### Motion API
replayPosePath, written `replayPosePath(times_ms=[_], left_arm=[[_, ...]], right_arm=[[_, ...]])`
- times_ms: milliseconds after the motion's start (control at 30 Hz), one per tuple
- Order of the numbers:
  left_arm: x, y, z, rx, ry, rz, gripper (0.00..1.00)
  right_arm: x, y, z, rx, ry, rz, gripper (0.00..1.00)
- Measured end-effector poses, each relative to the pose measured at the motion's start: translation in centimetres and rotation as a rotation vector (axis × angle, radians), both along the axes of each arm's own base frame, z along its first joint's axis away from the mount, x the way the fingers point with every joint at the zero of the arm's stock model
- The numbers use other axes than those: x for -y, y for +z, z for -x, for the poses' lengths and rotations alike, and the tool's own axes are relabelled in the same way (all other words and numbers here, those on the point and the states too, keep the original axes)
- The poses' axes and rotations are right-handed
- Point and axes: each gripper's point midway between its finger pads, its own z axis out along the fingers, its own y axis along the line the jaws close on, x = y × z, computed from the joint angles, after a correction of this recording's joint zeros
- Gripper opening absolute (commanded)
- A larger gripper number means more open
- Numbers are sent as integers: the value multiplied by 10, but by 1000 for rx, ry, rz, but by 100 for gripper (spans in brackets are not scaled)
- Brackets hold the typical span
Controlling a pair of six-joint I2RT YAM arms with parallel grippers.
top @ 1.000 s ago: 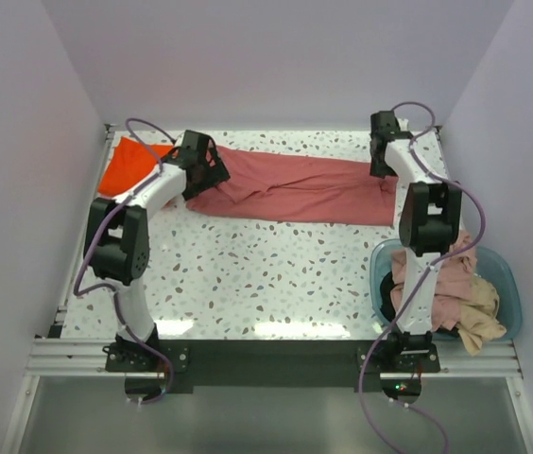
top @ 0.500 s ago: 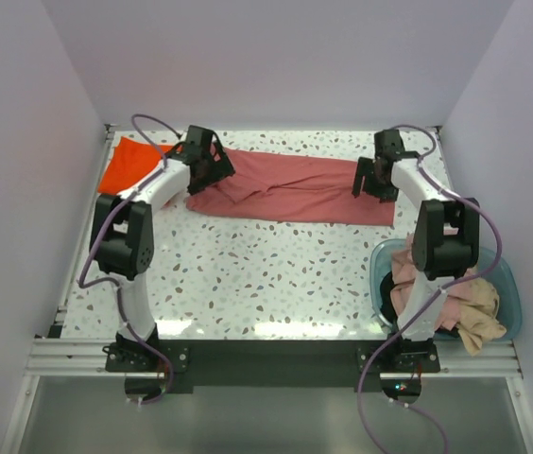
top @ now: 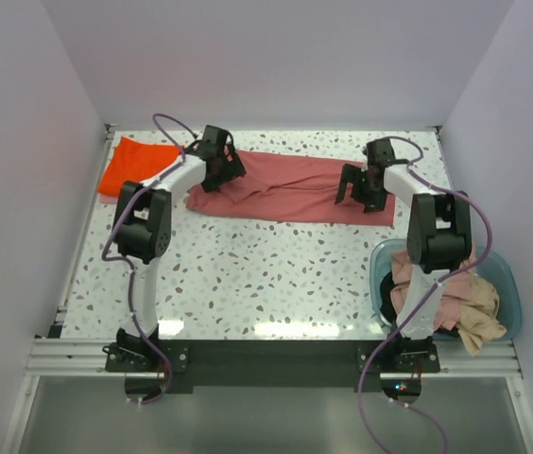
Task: Fold and stack the t-shirts
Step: Fold the tshirt
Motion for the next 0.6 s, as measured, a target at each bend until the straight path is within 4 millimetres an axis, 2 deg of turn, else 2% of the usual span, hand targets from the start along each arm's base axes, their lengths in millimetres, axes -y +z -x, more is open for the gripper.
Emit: replayPosePath(times_ms=[67,167,200,300,433,467,500,567,600], left_arm=[[2,-4,-6,0,1,0,83],[3,-7,-9,0,7,3,66],[3,-6,-10,2,8,3,56],[4,-2,-14,14,12,7,38],[9,5,-28,47,8,16,26],[11,7,-34,60,7,20,22],[13,7,-41,70,7,23,12],[17,6,-54,92,2,28,8],[19,4,-59,99,-2,30,10]], right_arm=[[0,-3,1,-7,-1,0,99],[0,-6,4,-14,-2,2,99],[1,-6,4,-15,-4,3,99],[2,-6,4,-15,-7,9,99],[2,-6,4,-15,-7,10,99],[2,-6,4,-15,-8,11,99],[3,-6,4,-15,-9,13,99],[3,-7,4,-15,-9,17,99],[3,-7,4,-15,-8,18,99]])
